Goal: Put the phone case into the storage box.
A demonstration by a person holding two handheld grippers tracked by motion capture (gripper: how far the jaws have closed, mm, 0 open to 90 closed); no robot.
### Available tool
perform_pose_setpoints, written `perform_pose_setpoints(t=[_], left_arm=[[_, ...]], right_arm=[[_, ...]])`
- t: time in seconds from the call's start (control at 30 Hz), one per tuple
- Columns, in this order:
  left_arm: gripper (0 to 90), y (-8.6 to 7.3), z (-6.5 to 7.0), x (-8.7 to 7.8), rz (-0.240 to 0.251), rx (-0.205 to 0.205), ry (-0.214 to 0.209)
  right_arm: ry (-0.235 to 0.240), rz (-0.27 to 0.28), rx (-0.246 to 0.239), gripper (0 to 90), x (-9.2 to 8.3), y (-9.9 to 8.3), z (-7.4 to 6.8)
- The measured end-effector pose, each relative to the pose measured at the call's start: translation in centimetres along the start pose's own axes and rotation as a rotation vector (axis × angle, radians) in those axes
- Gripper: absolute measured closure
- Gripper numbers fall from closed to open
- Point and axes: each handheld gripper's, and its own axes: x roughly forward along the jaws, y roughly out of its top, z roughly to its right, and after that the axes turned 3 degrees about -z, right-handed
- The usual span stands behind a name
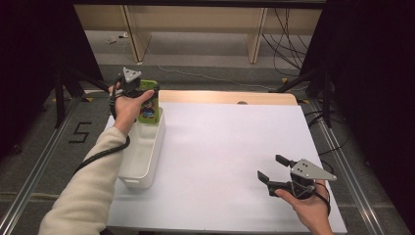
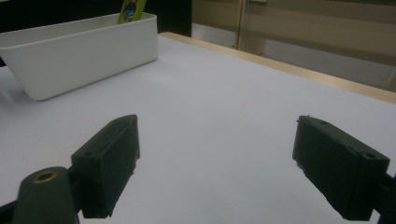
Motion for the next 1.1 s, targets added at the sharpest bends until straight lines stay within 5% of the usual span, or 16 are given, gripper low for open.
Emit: perform_pose_setpoints(t=[1.1], left_arm=[[15.9, -0.71, 0.19, 0.73, -0.025, 0.009, 0.002]], right_arm=[[0.003, -0.002, 0.004, 16.0, -0.01, -0.02, -0.02]])
